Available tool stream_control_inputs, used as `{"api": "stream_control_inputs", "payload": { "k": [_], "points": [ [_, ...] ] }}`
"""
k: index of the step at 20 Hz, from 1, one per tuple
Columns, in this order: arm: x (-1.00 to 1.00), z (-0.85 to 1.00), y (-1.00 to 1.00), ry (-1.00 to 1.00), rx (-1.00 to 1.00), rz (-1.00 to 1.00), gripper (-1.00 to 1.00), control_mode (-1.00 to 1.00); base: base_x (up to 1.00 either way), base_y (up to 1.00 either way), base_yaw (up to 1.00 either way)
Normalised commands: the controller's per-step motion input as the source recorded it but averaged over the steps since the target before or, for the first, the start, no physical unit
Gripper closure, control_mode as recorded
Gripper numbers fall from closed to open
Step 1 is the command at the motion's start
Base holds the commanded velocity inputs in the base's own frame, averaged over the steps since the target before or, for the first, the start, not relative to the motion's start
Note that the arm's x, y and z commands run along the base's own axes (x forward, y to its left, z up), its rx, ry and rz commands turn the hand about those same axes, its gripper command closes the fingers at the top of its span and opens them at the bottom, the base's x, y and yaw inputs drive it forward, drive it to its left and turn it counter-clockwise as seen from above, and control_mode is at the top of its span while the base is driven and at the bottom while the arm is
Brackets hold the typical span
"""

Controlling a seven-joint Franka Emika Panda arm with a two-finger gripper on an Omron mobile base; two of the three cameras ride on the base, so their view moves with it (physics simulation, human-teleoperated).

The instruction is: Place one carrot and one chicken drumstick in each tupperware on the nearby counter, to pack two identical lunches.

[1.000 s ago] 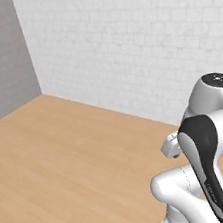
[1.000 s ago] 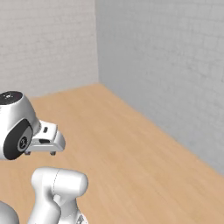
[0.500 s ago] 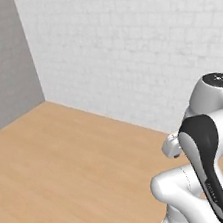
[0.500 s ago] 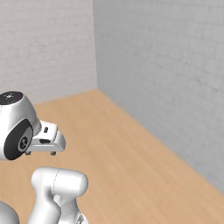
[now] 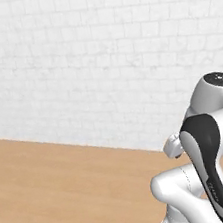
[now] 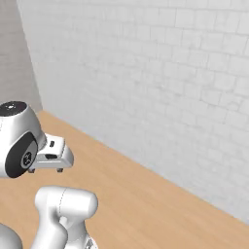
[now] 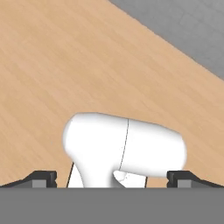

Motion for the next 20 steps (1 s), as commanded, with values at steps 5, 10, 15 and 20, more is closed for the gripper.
{"api": "stream_control_inputs", "payload": {
  "k": [5,10,15,20],
  "points": [
    [0.00,0.00,0.00,0.00,0.00,0.00,-1.00,1.00,0.63,-0.38,-0.64],
    [0.00,0.00,0.00,0.00,0.00,0.00,-1.00,1.00,0.32,-0.10,-0.81],
    [0.00,0.00,0.00,0.00,0.00,0.00,-1.00,1.00,0.08,-0.02,-0.88],
    [0.00,0.00,0.00,0.00,0.00,0.00,-1.00,1.00,0.41,0.18,-0.77]
  ]
}}
